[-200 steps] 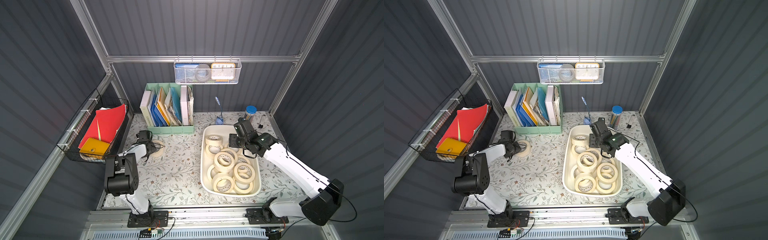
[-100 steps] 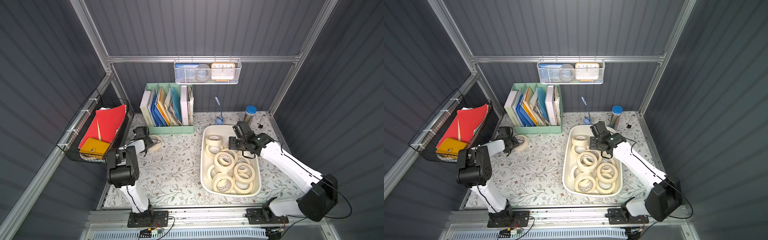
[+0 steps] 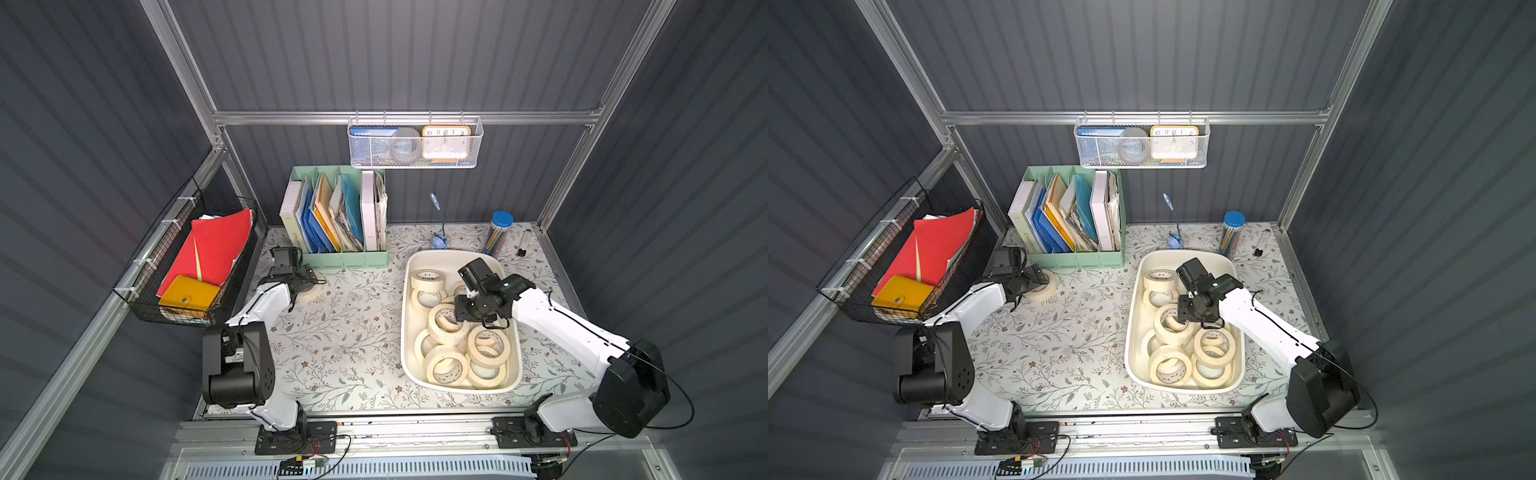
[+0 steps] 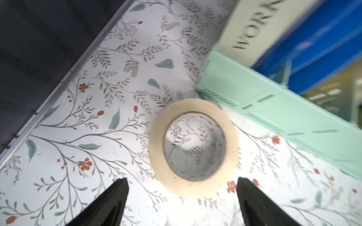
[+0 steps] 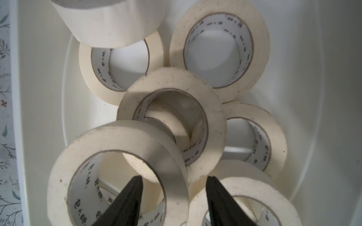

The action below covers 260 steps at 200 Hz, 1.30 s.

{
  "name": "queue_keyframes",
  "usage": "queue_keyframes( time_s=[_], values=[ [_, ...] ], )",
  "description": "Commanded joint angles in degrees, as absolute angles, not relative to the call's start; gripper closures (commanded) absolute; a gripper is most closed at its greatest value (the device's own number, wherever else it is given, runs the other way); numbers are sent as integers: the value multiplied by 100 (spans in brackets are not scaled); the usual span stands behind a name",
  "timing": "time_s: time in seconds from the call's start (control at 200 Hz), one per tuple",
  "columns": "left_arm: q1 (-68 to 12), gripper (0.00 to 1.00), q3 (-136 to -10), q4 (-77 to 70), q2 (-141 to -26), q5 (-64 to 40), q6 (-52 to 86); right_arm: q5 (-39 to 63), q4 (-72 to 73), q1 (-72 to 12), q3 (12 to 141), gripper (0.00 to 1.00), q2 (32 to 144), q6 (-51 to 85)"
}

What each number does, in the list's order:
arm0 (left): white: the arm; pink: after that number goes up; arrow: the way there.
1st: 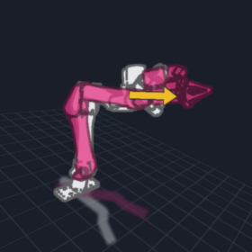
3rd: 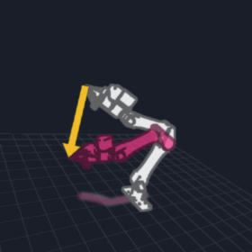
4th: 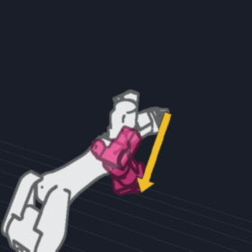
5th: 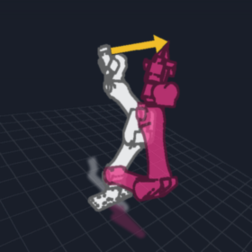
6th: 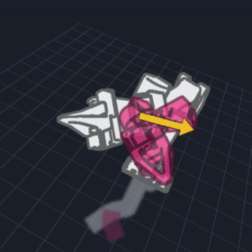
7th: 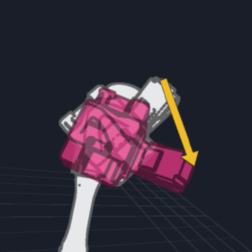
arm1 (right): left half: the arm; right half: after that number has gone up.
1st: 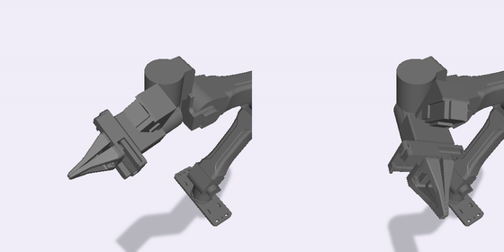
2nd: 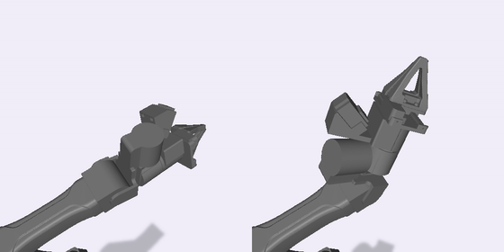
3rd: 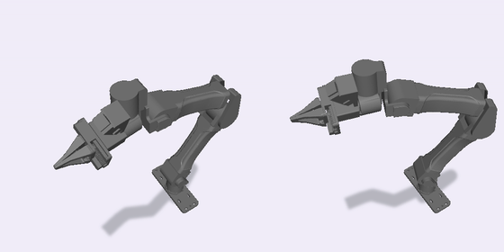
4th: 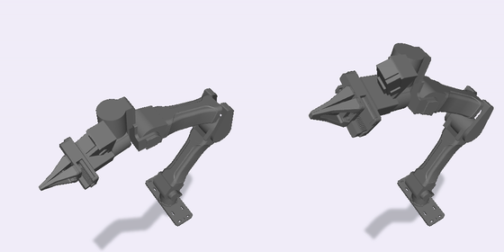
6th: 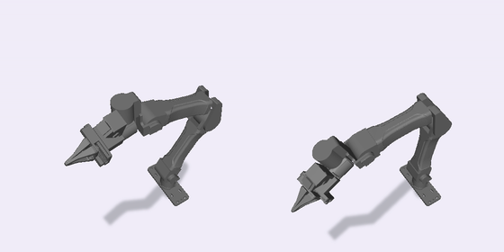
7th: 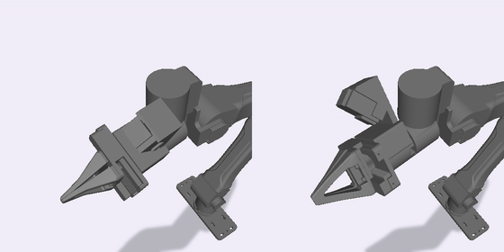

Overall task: Take out the art tape in the storage box
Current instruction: Pick up the art tape from the storage box.

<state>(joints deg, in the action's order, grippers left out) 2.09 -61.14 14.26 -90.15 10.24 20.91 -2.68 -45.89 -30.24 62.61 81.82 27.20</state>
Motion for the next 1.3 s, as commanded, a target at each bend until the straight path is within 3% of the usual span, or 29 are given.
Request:
queue_keyframes(
  time_s=[0.0, 0.1, 0.295, 0.615, 0.941, 1.296],
  values=[
    [-216, 6, -6383, 2031, -8730, 1054, 1874, -126, -4549, -3045, 6140, 43, 8338, 2841],
    [-631, 6, -6562, 2148, -8500, 917, 1913, -208, -4542, -3043, 6160, 57, 8413, 2874],
    [-1519, 7, -7259, 2726, -8363, 639, 2019, -1262, -4948, -3274, 6476, 100, 8257, 2832],
    [-2740, 7, -8861, 3208, -9047, -650, 2024, -1655, -4805, -3725, 7387, 100, 8465, 2885],
    [-3149, 8, -9023, 3173, -9511, -1838, 2166, -1709, -4325, -3874, 7950, 100, 9080, 3095],
    [-3390, 11, -9098, 3747, -10125, -1512, 1813, -1677, -4202, -3872, 7953, 100, 9074, 3112]
  ],
)
